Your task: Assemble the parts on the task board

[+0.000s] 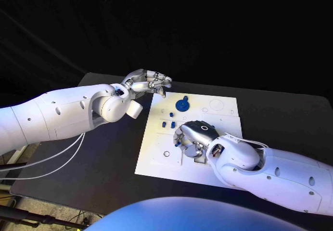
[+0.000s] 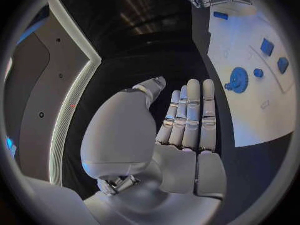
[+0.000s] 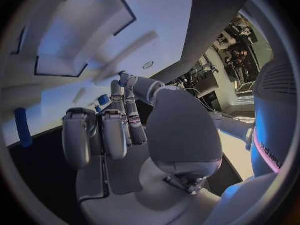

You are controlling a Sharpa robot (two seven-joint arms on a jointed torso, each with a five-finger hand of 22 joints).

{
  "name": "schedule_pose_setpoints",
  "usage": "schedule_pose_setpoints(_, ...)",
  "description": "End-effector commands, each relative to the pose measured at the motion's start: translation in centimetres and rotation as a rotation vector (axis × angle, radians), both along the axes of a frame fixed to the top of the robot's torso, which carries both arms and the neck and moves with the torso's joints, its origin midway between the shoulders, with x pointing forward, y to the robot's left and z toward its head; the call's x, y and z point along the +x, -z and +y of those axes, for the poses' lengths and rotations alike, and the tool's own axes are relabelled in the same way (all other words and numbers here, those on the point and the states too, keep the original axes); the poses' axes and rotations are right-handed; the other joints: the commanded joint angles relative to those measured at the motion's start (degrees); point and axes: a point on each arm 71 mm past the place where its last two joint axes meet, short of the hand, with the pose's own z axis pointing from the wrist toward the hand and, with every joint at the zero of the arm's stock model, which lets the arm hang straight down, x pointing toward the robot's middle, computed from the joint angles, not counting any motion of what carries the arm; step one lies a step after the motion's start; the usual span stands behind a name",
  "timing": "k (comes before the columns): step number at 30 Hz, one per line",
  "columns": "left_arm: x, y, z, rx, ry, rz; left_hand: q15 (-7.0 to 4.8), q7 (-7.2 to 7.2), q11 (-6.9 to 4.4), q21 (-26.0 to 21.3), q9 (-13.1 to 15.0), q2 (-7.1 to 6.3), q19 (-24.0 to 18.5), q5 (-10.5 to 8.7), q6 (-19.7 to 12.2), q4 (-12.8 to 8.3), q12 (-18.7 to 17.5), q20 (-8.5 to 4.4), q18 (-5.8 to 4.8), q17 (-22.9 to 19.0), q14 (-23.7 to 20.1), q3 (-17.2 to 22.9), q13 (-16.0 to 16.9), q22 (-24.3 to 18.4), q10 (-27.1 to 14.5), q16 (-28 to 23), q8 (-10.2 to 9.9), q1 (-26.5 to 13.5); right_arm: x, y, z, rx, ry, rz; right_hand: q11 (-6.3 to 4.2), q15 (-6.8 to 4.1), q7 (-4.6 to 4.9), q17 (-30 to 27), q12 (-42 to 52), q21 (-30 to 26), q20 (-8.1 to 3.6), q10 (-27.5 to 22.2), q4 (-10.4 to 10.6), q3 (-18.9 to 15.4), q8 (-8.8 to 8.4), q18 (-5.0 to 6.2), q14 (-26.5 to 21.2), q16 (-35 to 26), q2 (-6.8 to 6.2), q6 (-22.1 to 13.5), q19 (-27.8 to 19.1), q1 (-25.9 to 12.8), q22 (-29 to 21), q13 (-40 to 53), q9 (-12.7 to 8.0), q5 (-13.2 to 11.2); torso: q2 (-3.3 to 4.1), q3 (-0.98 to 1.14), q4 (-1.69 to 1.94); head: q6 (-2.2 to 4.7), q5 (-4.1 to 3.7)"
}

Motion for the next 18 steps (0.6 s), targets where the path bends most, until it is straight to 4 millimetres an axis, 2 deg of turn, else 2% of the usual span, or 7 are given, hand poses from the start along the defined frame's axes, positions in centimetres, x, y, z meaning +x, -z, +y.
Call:
schedule_pose_setpoints(1, -0.07, -0.12, -0.24, -0.014, 0.018, 0.001, 0.11, 0.03, 0.06, -0.22, -0.08, -0.02, -0.39, -0.05, -0.50, -0.02, 0.14, 0.17, 0.42, -0.08, -0.33, 0.37, -0.05, -0.07, -0.53, -0.22, 0.31, -0.74, -0.29, 0.31, 0.29, -0.040, -0.013, -0.002, -3.01, -0.45, 0.13, 3.52, 0.32, -0.28, -0.30, 3.32, -0.32, 0.16, -0.20, -0.95, 3.51, 0.01, 0.49, 0.20, 2.91, -0.13, 12.93, -0.10, 0.10, 0.31, 0.03, 0.02, 0.00, 0.00, -0.02)
schedule_pose_setpoints(14, -0.10, -0.10, -0.21, -0.012, 0.021, 0.006, 0.11, 0.03, 0.06, -0.22, -0.08, -0.02, -0.39, -0.05, -0.50, -0.02, 0.14, 0.17, 0.42, -0.08, -0.33, 0.37, -0.05, -0.07, -0.53, -0.22, 0.31, -0.74, -0.37, 0.27, 0.55, -0.038, -0.022, 0.000, -2.87, -0.31, 0.32, 3.28, -0.25, -0.43, -0.19, 2.97, -0.13, -0.47, -0.42, -0.92, 3.46, -0.10, 0.30, -0.02, 2.81, -1.38, 12.87, 0.11, 0.36, 0.14, 0.01, 0.01, 0.03, 0.00, -0.04)
schedule_pose_setpoints(18, -0.10, -0.09, -0.22, -0.012, 0.022, 0.007, 0.11, 0.03, 0.06, -0.22, -0.08, -0.02, -0.39, -0.05, -0.50, -0.02, 0.14, 0.17, 0.42, -0.08, -0.33, 0.37, -0.05, -0.07, -0.53, -0.22, 0.31, -0.74, -0.21, 0.48, 0.45, -0.049, -0.020, 0.011, -2.52, -0.02, 0.53, 3.02, -1.45, -0.89, 0.04, 1.82, 0.27, -1.13, -1.02, -0.83, 3.40, -0.20, 0.06, -0.92, 2.58, -2.82, 12.73, -0.01, 0.47, 0.06, -0.01, 0.00, 0.00, 0.00, -0.09)
